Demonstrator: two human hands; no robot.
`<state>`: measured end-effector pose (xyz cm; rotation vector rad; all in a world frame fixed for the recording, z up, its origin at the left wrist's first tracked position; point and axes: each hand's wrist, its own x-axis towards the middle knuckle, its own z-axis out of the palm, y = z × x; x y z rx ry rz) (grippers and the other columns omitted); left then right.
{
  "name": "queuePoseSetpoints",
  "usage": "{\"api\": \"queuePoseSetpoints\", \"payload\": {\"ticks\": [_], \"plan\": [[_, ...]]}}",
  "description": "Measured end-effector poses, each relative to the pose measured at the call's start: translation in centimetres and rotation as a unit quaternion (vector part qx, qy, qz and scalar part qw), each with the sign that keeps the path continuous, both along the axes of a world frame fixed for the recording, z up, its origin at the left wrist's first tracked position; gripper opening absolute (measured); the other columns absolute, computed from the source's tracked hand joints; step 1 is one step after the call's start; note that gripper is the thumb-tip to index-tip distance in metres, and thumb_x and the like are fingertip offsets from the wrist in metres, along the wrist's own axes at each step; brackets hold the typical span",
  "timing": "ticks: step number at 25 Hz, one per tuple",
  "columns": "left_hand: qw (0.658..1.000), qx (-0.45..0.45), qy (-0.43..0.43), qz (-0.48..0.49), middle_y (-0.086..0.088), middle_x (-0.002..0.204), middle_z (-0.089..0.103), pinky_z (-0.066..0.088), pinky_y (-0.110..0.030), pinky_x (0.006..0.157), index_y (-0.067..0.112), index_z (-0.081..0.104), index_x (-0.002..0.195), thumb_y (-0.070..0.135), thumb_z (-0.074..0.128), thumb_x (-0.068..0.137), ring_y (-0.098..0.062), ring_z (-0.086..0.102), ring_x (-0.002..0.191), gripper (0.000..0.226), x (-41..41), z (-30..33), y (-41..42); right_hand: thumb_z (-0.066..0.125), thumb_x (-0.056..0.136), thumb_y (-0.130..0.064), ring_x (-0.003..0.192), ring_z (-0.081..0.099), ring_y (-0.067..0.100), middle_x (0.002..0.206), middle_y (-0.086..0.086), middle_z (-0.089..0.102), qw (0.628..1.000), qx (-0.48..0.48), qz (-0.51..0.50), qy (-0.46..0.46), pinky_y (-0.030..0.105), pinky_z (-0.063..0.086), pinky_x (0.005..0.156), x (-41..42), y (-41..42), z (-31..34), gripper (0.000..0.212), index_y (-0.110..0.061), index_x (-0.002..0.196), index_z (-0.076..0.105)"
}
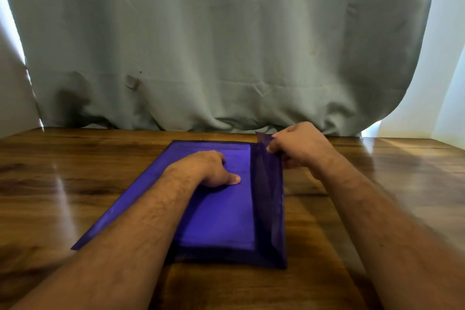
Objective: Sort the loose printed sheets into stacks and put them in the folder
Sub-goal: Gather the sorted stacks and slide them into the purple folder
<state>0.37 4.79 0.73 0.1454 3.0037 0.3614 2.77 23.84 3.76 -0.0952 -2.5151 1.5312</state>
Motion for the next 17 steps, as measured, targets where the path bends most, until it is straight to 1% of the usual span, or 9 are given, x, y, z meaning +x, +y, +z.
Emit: {"api": "queuePoseSetpoints", "payload": {"ticks": [2,4,5,7,9,11,15,17], "plan": [[0.999,-0.032,0.008,0.008,-0.001,0.156,0.044,0.034,-0.038,0.117,0.024,0.042,0.152,0.061,0.057,0.093,-0.025,0.041,0.142,0.071,-0.1,-0.2,0.3,0.073,0.073,-0.012,0.08,0.072,0.028,0.085,0.014,0.074,0.996,0.091,0.006,0.024,0.042,0.061,0.076,0.0,-1.5,-0.7,0.011,-0.006,0.082,0.073],[0.997,-0.067,0.045,0.008,-0.002,0.151,0.05,0.039,-0.038,0.113,0.028,0.052,0.145,0.045,0.056,0.099,-0.026,0.047,0.138,0.049,-0.1,-0.2,0.0,0.074,0.071,-0.022,0.084,0.07,0.022,0.083,0.004,0.074,0.981,0.188,0.015,0.045,0.036,0.059,0.08,0.3,-3.0,-1.8,0.01,-0.015,0.077,0.075],[0.995,-0.075,0.065,0.013,-0.001,0.147,0.054,0.042,-0.038,0.11,0.03,0.057,0.139,0.035,0.056,0.099,-0.027,0.051,0.133,0.041,-0.2,-0.1,-0.4,0.072,0.07,-0.025,0.085,0.069,0.018,0.083,-0.001,0.074,0.974,0.218,0.025,0.051,0.032,0.058,0.079,0.5,-3.5,-2.2,0.009,-0.019,0.077,0.076],[0.993,-0.062,0.089,0.036,-0.002,0.137,0.061,0.048,-0.04,0.104,0.03,0.065,0.129,0.026,0.058,0.096,-0.027,0.057,0.123,0.034,-0.4,0.1,-1.3,0.065,0.072,-0.028,0.086,0.066,0.016,0.086,-0.005,0.074,0.962,0.264,0.045,0.056,0.03,0.056,0.08,0.8,-4.1,-2.7,0.017,-0.024,0.081,0.078],[0.992,-0.032,0.101,0.062,-0.003,0.13,0.064,0.05,-0.042,0.101,0.026,0.068,0.123,0.026,0.063,0.093,-0.027,0.059,0.118,0.031,-0.5,0.1,-1.9,0.06,0.074,-0.029,0.093,0.065,0.02,0.094,-0.004,0.074,0.949,0.306,0.06,0.056,0.033,0.055,0.084,0.8,-4.2,-2.8,0.024,-0.023,0.088,0.078],[0.992,-0.015,0.107,0.07,-0.004,0.129,0.064,0.05,-0.043,0.101,0.024,0.068,0.122,0.027,0.066,0.09,-0.028,0.059,0.118,0.032,-0.6,0.1,-2.1,0.06,0.076,-0.03,0.096,0.064,0.022,0.098,-0.003,0.074,0.941,0.328,0.065,0.052,0.035,0.054,0.086,0.8,-4.2,-2.9,0.025,-0.023,0.091,0.078],[0.99,-0.005,0.122,0.07,-0.005,0.13,0.063,0.05,-0.043,0.102,0.024,0.067,0.122,0.026,0.069,0.088,-0.028,0.058,0.119,0.034,-0.6,-0.1,-2.1,0.064,0.08,-0.034,0.088,0.064,0.02,0.082,0.001,0.073,0.944,0.317,0.086,0.034,0.036,0.053,0.082,0.1,-3.6,-3.4,0.027,-0.012,0.087,0.077],[0.989,-0.003,0.127,0.069,-0.005,0.13,0.062,0.05,-0.043,0.102,0.024,0.067,0.123,0.027,0.07,0.088,-0.027,0.058,0.12,0.035,-0.5,-0.2,-2.2,0.062,0.085,-0.035,0.088,0.064,0.017,0.082,-0.003,0.074,0.942,0.315,0.11,0.029,0.034,0.052,0.084,0.0,-3.3,-3.5,0.026,-0.015,0.088,0.078]]}}
